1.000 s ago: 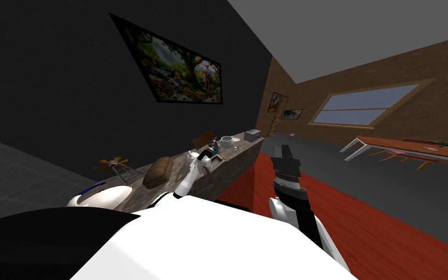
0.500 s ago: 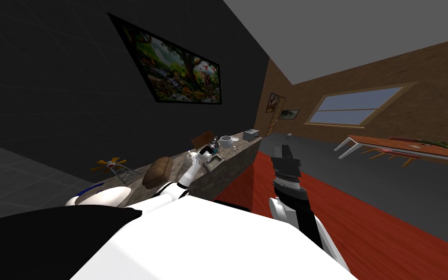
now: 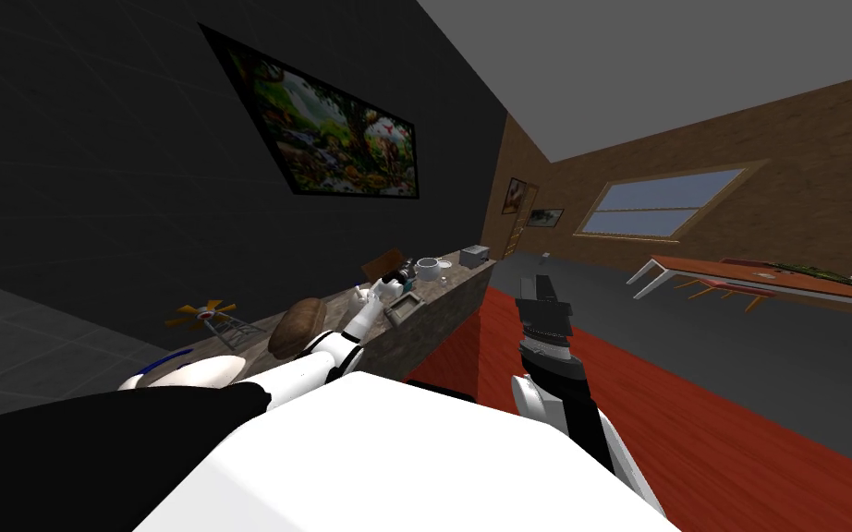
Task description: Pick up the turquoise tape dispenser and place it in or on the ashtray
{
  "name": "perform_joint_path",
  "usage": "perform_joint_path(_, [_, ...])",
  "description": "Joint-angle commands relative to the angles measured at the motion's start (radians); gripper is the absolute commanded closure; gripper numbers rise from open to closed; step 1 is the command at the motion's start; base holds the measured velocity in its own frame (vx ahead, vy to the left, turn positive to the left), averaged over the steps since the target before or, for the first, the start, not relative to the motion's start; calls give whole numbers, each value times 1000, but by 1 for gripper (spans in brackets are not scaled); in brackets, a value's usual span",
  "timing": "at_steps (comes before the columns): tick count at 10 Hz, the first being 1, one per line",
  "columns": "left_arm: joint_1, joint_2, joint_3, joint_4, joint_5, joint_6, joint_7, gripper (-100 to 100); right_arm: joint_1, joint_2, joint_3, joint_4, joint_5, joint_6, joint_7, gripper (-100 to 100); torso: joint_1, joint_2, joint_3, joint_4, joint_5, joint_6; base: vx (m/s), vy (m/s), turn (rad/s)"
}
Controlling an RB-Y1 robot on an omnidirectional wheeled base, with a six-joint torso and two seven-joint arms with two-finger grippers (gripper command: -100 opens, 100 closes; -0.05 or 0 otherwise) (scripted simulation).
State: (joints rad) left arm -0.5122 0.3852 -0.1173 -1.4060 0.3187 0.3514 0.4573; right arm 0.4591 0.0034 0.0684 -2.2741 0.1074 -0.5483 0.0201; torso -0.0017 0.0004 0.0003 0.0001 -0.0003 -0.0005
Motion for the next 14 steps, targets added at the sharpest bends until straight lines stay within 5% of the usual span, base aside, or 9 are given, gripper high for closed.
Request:
perform_joint_path(1, [-32, 7, 1, 48, 5, 38, 15, -100, 0, 0, 0, 0, 0, 0, 0, 0, 0, 0, 0, 0, 0, 0, -9, -25, -19])
perform_joint_path(8, [-201, 67, 30, 263, 36, 216, 98, -100, 0, 0, 0, 0, 0, 0, 0, 0, -1, -1, -1, 0, 0, 0, -1, -43, -17])
perform_joint_path(14, [-269, 95, 50, 406, 46, 317, 129, -100, 0, 0, 0, 0, 0, 0, 0, 0, 0, -2, -1, 0, 0, 0, 12, -44, -4])
